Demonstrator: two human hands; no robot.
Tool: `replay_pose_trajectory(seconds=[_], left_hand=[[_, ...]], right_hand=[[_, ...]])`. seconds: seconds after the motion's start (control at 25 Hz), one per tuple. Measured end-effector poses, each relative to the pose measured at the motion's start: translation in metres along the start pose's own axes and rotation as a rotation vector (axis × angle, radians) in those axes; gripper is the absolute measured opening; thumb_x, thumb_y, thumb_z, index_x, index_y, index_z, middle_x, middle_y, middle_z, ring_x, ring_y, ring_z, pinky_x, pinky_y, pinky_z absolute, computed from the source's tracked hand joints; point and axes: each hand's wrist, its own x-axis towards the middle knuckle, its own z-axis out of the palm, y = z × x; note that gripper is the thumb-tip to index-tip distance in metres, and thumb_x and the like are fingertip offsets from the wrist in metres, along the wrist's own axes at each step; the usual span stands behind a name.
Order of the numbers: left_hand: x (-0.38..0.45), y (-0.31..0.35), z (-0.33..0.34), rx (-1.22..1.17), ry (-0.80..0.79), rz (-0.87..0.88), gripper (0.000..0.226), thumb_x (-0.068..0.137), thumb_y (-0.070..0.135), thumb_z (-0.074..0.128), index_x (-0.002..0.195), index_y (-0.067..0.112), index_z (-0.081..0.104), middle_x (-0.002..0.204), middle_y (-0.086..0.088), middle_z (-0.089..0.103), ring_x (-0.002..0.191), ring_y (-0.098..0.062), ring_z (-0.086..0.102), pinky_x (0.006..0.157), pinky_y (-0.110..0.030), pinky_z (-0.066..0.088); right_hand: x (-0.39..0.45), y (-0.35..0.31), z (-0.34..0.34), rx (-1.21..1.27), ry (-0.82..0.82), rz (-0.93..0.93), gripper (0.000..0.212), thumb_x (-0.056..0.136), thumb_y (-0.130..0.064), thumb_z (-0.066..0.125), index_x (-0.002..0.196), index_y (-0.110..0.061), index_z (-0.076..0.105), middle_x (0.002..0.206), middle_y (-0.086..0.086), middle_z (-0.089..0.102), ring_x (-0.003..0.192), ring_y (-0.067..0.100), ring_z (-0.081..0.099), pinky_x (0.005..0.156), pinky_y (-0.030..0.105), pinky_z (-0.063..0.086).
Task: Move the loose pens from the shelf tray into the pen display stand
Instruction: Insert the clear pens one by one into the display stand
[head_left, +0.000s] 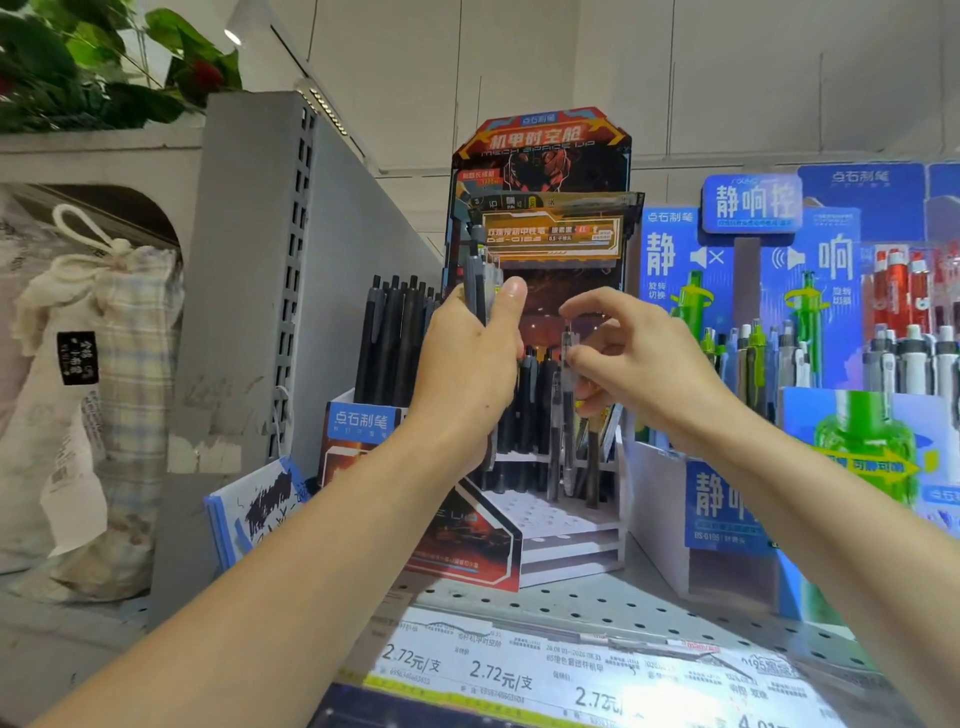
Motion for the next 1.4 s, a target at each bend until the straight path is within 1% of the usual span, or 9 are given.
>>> replay_pose_trajectory(seconds=[0.12,0.2,0.36,0.52,0.68,0.88,1.12,1.28,1.4], left_hand=[[-0.003,0.001,0.003,0.014,-0.03,-0.01,0.055,0.1,0.05,0.048,0.138,0.01,0.046,0.09,-0.007,0.067,0.095,-0.039,0.066,0.093,-0.058,0.05],[-0.004,-0.001,0.006,0.005,-0.037,0.008,0.047,0.101,0.05,0.048,0.135,0.018,0.046,0.109,-0.015,0.066,0.114,-0.045,0.06,0.095,-0.058,0.05],[-0.003,-0.003,0.009,0.012,-0.056,0.023,0.048,0.101,0.049,0.048,0.139,0.02,0.042,0.089,-0.002,0.062,0.097,-0.044,0.061,0.09,-0.056,0.052],[-0.001,-0.008,0.011,0.034,-0.072,0.058,0.044,0.101,0.047,0.048,0.135,0.019,0.047,0.08,0.001,0.061,0.073,-0.017,0.056,0.082,-0.051,0.051],[0.001,-0.007,0.012,0.035,-0.08,0.019,0.059,0.099,0.052,0.048,0.145,0.014,0.041,0.107,-0.013,0.068,0.117,-0.042,0.06,0.104,-0.063,0.044],[0.001,-0.008,0.011,0.056,-0.093,0.094,0.039,0.101,0.049,0.047,0.111,0.014,0.06,0.075,0.001,0.061,0.066,-0.015,0.055,0.071,-0.042,0.047],[0.001,-0.008,0.009,0.058,-0.09,0.087,0.042,0.102,0.048,0.047,0.09,0.01,0.061,0.07,-0.003,0.062,0.053,-0.015,0.05,0.057,-0.035,0.045],[0.001,-0.012,0.01,0.081,-0.09,0.059,0.053,0.102,0.05,0.046,0.083,0.005,0.065,0.05,-0.001,0.052,0.044,-0.014,0.047,0.048,-0.029,0.044],[0.001,-0.014,0.011,0.047,-0.112,0.055,0.049,0.103,0.048,0.047,0.086,0.007,0.067,0.054,-0.002,0.058,0.042,-0.008,0.049,0.045,-0.02,0.044]], right_hand=[[-0.002,0.003,0.003,-0.069,-0.011,-0.029,0.032,0.093,-0.002,0.059,0.113,-0.027,0.064,0.066,0.005,0.071,0.052,0.017,0.07,0.05,0.026,0.059],[-0.002,0.004,0.004,-0.091,-0.025,-0.04,0.028,0.094,-0.003,0.059,0.109,-0.027,0.064,0.067,0.006,0.07,0.053,0.019,0.07,0.053,0.03,0.061],[0.0,0.007,0.003,-0.142,-0.019,-0.064,0.026,0.094,-0.004,0.06,0.11,-0.024,0.062,0.069,0.006,0.07,0.055,0.022,0.07,0.057,0.038,0.063],[0.001,0.009,0.006,-0.214,0.004,-0.086,0.022,0.093,-0.006,0.059,0.109,-0.021,0.06,0.069,0.002,0.07,0.054,0.02,0.068,0.064,0.042,0.062],[0.002,0.008,0.006,-0.312,0.01,-0.121,0.021,0.093,-0.012,0.062,0.111,-0.024,0.061,0.079,-0.006,0.067,0.072,0.017,0.064,0.068,0.031,0.051],[0.0,0.005,0.004,-0.263,0.004,-0.115,0.021,0.094,-0.01,0.061,0.111,-0.023,0.061,0.082,-0.002,0.067,0.068,0.014,0.062,0.073,0.042,0.059],[-0.003,0.004,0.004,-0.269,-0.052,-0.072,0.023,0.093,-0.008,0.058,0.111,-0.023,0.061,0.082,0.0,0.069,0.068,0.021,0.065,0.072,0.045,0.06],[-0.001,0.001,0.009,-0.561,-0.009,-0.097,0.022,0.093,-0.014,0.058,0.111,-0.022,0.067,0.097,0.001,0.065,0.093,0.031,0.062,0.075,0.042,0.053],[-0.001,-0.002,0.01,-0.789,-0.004,-0.061,0.019,0.098,-0.023,0.057,0.112,-0.023,0.069,0.106,0.001,0.054,0.094,0.031,0.06,0.068,0.036,0.044]])
